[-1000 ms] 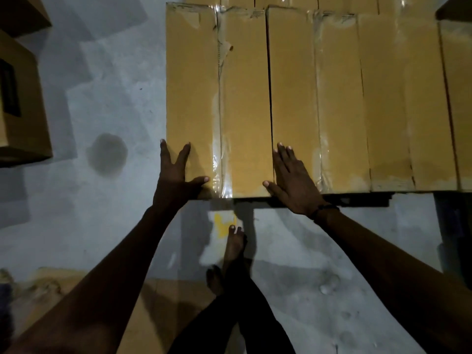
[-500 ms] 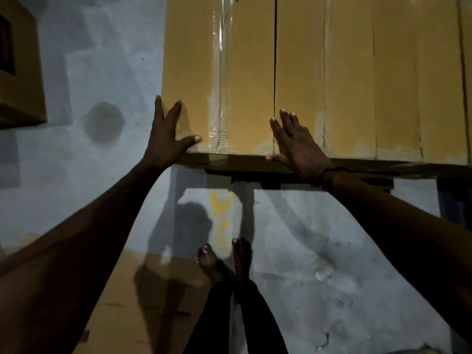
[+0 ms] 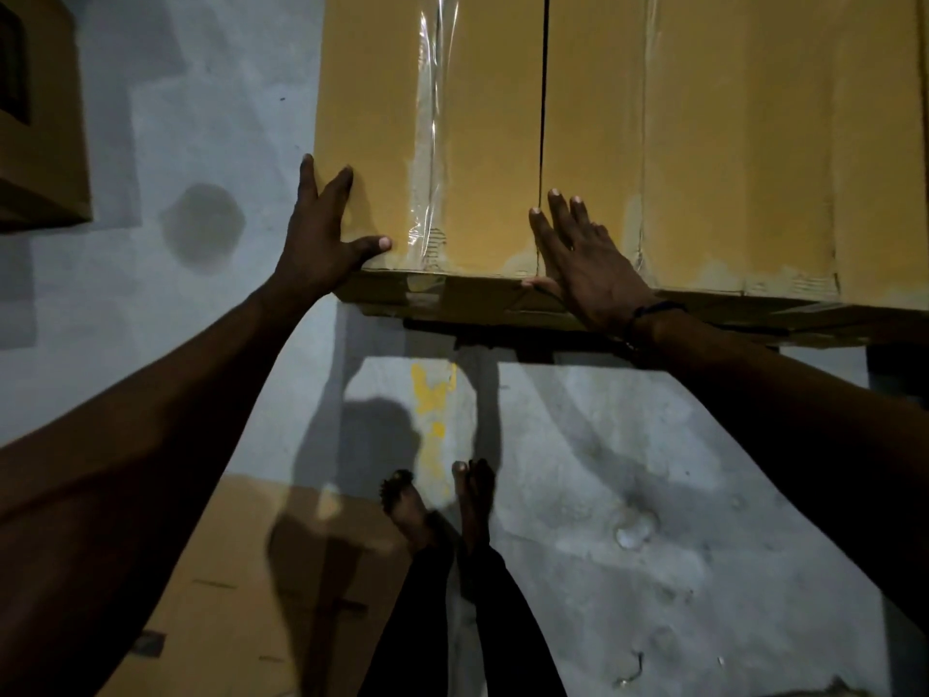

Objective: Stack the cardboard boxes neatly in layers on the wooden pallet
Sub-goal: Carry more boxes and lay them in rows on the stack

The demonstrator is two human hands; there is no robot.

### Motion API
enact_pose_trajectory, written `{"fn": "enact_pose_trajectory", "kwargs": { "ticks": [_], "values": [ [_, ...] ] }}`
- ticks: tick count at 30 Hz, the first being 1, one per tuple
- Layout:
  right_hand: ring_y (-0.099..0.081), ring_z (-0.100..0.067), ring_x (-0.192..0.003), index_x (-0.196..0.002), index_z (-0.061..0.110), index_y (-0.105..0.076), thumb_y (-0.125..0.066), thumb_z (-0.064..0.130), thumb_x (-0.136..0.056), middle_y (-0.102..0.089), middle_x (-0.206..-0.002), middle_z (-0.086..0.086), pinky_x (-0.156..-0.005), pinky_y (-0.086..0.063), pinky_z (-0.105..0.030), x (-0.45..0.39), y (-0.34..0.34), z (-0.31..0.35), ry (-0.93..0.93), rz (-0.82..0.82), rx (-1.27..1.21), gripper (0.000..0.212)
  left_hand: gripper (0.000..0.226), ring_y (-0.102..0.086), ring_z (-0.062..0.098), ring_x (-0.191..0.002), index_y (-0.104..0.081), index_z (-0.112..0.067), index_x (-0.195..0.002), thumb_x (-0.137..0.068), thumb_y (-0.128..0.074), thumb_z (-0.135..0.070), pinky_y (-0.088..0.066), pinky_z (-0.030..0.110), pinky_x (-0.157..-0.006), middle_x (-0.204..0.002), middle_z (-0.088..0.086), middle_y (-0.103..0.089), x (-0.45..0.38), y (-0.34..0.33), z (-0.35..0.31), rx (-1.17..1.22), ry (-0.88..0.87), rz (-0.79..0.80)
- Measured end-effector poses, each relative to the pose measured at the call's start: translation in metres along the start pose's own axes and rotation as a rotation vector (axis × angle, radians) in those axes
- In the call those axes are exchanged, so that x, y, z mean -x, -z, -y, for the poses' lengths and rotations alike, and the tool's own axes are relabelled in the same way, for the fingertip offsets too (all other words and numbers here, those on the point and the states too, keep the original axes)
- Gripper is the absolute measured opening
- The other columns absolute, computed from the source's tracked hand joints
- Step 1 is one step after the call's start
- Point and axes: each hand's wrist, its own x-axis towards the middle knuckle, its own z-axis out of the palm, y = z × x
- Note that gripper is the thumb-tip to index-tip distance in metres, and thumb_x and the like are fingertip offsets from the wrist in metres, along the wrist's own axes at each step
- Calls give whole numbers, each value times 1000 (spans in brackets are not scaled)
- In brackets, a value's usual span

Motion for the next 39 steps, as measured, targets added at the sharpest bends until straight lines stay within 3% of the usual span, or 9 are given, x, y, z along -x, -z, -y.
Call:
{"fn": "enact_pose_trajectory", "kwargs": {
  "ticks": [12,21,24,29,33,37,39],
  "values": [
    [12,-36,-156,-164,19,3,-33,65,-97,15,-170,-13,-124,-9,-56,-1,0,3,-8,4,-57,89,105,-14,39,-155,-24,-13,-162,-82,-79,-54,-21,47,-124,-170,19,3,-5,-1,4,7,-31,17],
    [12,-36,-156,-164,19,3,-48,54,-101,17,-169,-12,-125,-10,-56,-1,9,8,-41,59,-106,89,109,-12,43,-155,-20,-13,-163,-83,-75,-62,-21,51,-126,-169,21,8,-14,3,12,-31,-29,115],
    [5,-37,-157,-165,16,-2,-56,51,-99,10,-170,-14,-126,-14,-55,3,25,14,-66,67,-205,91,108,-22,49,-150,-27,-12,-160,-80,-74,-66,-28,51,-123,-167,26,-3,-11,16,-5,-24,44,152],
    [0,-31,-158,-165,19,-5,-47,62,-98,7,-172,-7,-126,-20,-52,38,81,38,-130,-65,-427,90,88,-46,33,-140,-39,-4,-154,-87,-79,-44,-42,36,-112,-160,21,-33,44,58,-66,169,156,57],
    [-6,-26,-158,-165,20,-10,-47,59,-102,2,-172,-4,-126,-21,-48,80,141,58,-151,-152,-501,83,65,-49,27,-134,-49,-8,-147,-94,-73,-38,-31,15,-94,-150,13,-50,105,111,-113,221,203,-33],
    [-10,-21,-158,-164,20,-16,-47,58,-103,-1,-173,-1,-125,-20,-43,127,204,78,-125,-198,-538,79,57,-54,23,-130,-56,-19,-141,-93,-72,-46,-41,32,-104,-143,3,-58,157,171,-146,324,268,-124],
    [-11,-20,-158,-164,22,-18,-46,61,-102,-2,-173,1,-125,-20,-43,142,231,91,-112,-217,-561,78,53,-56,20,-126,-58,-21,-138,-93,-72,-45,-45,35,-101,-141,-1,-59,175,202,-156,413,308,-186]
  ]
}}
